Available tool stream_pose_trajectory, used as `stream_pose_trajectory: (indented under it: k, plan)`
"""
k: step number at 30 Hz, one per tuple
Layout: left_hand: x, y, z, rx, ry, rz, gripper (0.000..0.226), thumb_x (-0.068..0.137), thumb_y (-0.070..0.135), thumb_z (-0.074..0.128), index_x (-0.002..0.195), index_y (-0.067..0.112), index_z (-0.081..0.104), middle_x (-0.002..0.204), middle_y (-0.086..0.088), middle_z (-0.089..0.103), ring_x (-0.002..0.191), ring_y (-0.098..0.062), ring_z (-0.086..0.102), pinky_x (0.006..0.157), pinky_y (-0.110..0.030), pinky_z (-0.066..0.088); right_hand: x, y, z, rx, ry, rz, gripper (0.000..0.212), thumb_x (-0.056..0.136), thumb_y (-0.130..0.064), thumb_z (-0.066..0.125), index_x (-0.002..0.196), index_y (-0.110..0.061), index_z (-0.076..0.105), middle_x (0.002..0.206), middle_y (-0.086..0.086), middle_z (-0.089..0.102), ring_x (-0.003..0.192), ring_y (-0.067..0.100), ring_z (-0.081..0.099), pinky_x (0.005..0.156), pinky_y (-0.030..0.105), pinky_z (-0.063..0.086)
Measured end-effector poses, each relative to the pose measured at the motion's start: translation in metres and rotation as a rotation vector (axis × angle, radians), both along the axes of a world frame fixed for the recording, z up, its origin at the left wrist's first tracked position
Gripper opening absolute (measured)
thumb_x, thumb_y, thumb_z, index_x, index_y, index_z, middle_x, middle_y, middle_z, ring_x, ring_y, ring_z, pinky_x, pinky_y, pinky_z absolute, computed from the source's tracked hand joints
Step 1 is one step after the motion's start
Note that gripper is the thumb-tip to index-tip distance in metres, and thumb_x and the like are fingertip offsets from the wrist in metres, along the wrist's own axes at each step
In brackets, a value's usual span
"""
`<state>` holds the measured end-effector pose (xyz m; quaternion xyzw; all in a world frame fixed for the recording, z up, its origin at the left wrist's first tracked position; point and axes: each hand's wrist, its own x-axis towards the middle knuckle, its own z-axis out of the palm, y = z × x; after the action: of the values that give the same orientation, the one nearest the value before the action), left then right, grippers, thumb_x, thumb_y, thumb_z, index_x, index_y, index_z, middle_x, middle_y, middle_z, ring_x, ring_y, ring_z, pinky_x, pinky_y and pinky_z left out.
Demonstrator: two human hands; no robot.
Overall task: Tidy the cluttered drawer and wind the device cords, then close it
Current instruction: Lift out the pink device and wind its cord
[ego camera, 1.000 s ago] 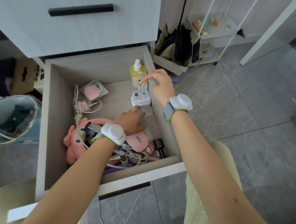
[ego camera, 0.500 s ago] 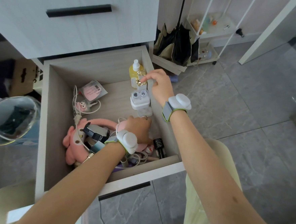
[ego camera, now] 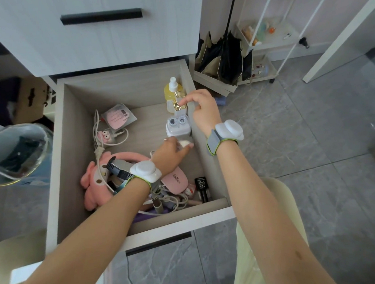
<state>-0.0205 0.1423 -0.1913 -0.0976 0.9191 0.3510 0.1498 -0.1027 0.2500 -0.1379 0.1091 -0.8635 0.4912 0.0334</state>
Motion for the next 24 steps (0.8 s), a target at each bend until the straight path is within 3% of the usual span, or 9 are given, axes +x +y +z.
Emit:
stream_pose_trajectory:
  k: [4,8,11,15,17,24]
  plan:
    - [0.001,0.001,0.004,0.042,-0.044,0.111,0.047,0.088,0.041,0.053,0.116,0.006,0.039,0.123,-0.014,0.050,0.114,-0.032,0.052,0.100,-0.047,0.037,0.000,0.000,-0.001,0.001,0.000,0.000,0.054,0.065,0.020,0.030,0.086,-0.007,0.073,0.106,0.011,0.054,0.106,0.030,0.051,0.098,0.035,0.039]
    - [0.001,0.004,0.003,-0.038,0.004,0.101,0.040,0.090,0.025,0.053,0.116,0.000,0.035,0.119,-0.019,0.052,0.109,-0.038,0.056,0.095,-0.048,0.041,0.000,0.000,0.000,-0.001,-0.002,0.002,0.053,0.066,0.021,0.031,0.087,-0.006,0.073,0.102,0.005,0.050,0.107,0.029,0.051,0.097,0.030,0.038]
    - [0.002,0.006,-0.002,-0.103,0.038,0.090,0.047,0.089,0.027,0.060,0.118,0.002,0.033,0.110,-0.017,0.061,0.100,-0.035,0.062,0.088,-0.042,0.042,0.000,0.000,0.000,-0.006,0.006,0.005,0.052,0.067,0.020,0.031,0.087,-0.005,0.073,0.102,0.003,0.049,0.107,0.030,0.051,0.097,0.030,0.038]
    - [0.000,0.006,-0.007,-0.055,0.094,0.138,0.040,0.085,0.028,0.065,0.096,0.012,0.030,0.091,-0.008,0.059,0.087,-0.033,0.063,0.077,-0.039,0.044,-0.001,-0.001,-0.002,-0.001,0.001,-0.004,0.053,0.068,0.020,0.031,0.087,-0.006,0.073,0.103,0.006,0.050,0.107,0.031,0.051,0.098,0.033,0.039]
    - [-0.002,0.006,-0.007,-0.058,0.090,0.167,0.040,0.084,0.030,0.066,0.095,0.013,0.032,0.086,-0.005,0.055,0.086,-0.033,0.062,0.073,-0.038,0.044,-0.001,-0.001,-0.002,0.005,-0.009,-0.007,0.052,0.069,0.020,0.032,0.087,-0.007,0.072,0.107,0.009,0.052,0.108,0.032,0.051,0.098,0.034,0.039]
    - [-0.007,0.003,-0.015,-0.180,0.111,0.191,0.040,0.081,0.037,0.066,0.106,0.012,0.048,0.106,-0.008,0.060,0.089,-0.032,0.061,0.068,-0.034,0.044,-0.002,-0.001,-0.005,0.009,0.001,-0.002,0.051,0.069,0.020,0.032,0.086,-0.006,0.073,0.107,0.012,0.054,0.105,0.033,0.051,0.098,0.040,0.040]
